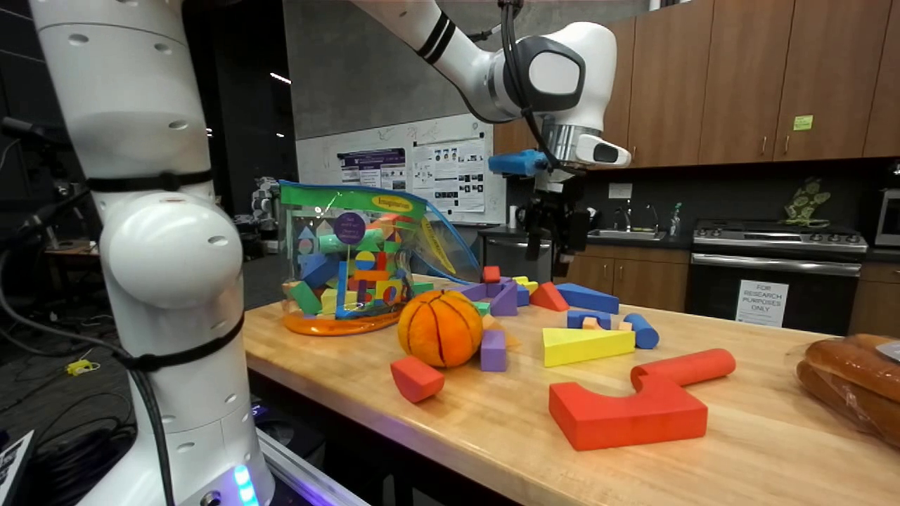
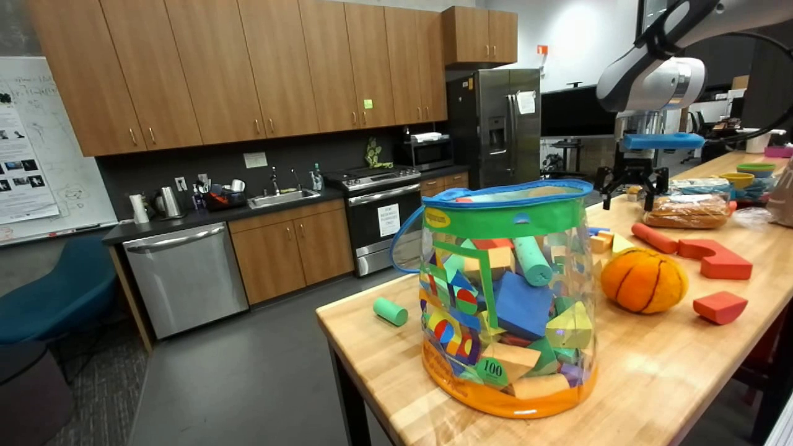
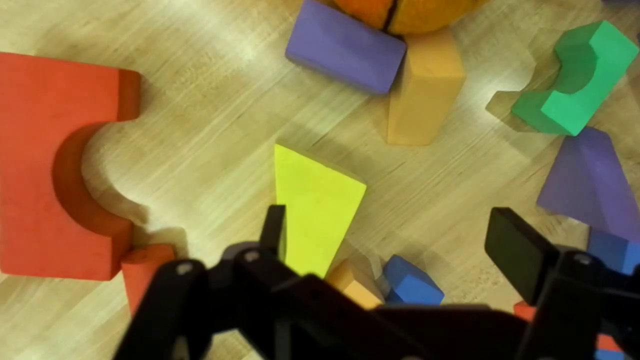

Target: Put the yellow building block in the bag

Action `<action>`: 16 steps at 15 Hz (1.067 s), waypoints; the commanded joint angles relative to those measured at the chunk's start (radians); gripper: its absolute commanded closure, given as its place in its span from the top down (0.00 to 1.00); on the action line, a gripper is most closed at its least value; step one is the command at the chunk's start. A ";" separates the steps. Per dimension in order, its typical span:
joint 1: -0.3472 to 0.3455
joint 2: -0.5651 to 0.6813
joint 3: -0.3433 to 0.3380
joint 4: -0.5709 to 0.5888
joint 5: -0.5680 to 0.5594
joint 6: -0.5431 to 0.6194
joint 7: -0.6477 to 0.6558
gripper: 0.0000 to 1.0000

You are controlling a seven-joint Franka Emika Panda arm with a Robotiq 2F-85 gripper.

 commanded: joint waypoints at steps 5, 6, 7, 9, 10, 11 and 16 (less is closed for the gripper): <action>-0.008 0.080 0.022 0.006 -0.007 -0.004 0.047 1.00; -0.005 0.081 0.028 -0.007 -0.011 -0.004 0.055 1.00; -0.002 0.082 0.033 -0.034 -0.015 0.008 0.064 1.00; -0.002 0.088 0.039 -0.068 -0.019 0.009 0.081 1.00; -0.003 0.089 0.040 -0.084 -0.024 0.009 0.090 1.00; -0.003 0.094 0.041 -0.103 -0.037 0.018 0.105 1.00; -0.012 0.068 0.033 -0.165 -0.058 0.027 0.138 1.00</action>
